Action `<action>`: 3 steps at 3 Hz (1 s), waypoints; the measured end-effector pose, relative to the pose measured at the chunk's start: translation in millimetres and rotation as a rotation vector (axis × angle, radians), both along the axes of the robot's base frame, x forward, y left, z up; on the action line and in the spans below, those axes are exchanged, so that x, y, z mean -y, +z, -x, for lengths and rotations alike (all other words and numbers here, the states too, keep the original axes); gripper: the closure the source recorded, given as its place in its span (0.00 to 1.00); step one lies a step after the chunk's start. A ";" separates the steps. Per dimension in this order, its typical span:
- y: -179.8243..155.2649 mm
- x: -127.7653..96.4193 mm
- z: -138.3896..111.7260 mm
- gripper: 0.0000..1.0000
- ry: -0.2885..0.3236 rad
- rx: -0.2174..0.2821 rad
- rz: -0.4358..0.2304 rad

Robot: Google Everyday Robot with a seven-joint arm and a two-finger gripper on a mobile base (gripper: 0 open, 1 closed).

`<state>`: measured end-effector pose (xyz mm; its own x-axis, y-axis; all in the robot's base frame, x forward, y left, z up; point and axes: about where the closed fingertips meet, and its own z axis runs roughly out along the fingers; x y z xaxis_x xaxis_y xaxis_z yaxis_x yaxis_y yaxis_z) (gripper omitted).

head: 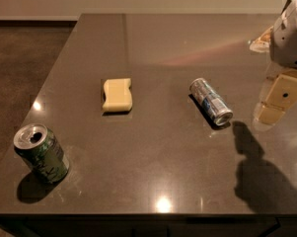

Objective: Place redbull can upright

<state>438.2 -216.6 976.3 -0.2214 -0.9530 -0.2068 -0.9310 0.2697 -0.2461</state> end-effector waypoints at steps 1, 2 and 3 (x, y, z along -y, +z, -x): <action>0.0 0.0 0.0 0.00 0.000 0.000 0.000; -4.5 -7.4 -13.6 0.00 -0.049 -0.009 -0.003; -17.8 -26.4 -44.1 0.00 -0.146 -0.019 0.001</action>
Offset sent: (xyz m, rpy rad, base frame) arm 0.0446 0.0236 -0.0202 0.0071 0.0549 -0.1681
